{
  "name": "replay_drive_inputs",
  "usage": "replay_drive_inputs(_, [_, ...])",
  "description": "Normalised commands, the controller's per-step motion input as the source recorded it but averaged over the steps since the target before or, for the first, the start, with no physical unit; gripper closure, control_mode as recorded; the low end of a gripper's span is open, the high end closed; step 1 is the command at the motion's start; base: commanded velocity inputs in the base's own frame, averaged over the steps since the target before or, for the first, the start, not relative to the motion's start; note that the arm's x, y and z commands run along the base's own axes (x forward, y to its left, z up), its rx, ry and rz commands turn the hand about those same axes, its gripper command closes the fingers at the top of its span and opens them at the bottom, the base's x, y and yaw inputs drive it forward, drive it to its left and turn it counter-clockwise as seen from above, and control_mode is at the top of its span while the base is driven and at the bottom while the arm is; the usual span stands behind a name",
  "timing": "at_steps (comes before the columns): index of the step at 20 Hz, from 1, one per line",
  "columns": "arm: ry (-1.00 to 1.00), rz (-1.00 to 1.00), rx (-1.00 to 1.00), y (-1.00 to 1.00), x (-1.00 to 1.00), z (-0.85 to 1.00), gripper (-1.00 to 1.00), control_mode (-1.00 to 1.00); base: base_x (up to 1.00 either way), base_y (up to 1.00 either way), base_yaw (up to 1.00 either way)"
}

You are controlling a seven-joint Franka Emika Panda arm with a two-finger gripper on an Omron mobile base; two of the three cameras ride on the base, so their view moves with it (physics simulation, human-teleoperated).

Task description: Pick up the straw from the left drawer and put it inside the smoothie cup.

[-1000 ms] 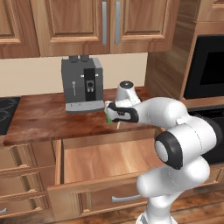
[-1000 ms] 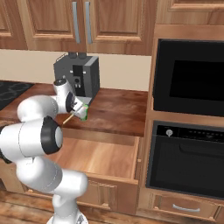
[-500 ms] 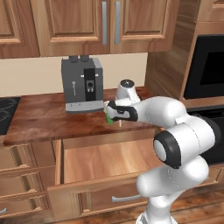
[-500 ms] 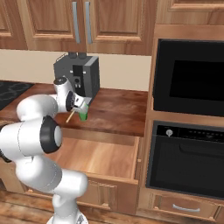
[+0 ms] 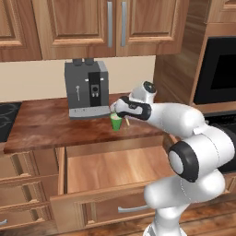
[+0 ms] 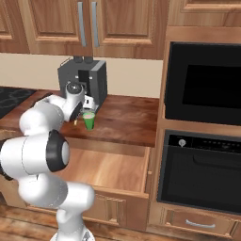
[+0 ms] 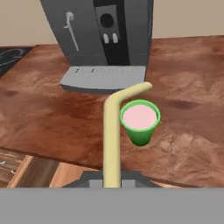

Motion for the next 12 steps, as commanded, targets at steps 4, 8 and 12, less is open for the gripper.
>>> replay_drive_inputs(4, [-0.24, 0.37, 0.13, 0.0, 0.14, 0.04, 1.0, -1.0, 0.0, 0.0, 0.0])
replay_drive_inputs(8, [-0.21, 0.35, 0.07, 0.06, 0.18, 0.0, 1.0, -1.0, 0.0, 0.0, 0.0])
replay_drive_inputs(12, [-0.25, 0.3, 0.01, 0.21, 0.1, 0.01, 1.0, -1.0, 0.0, 0.0, 0.0])
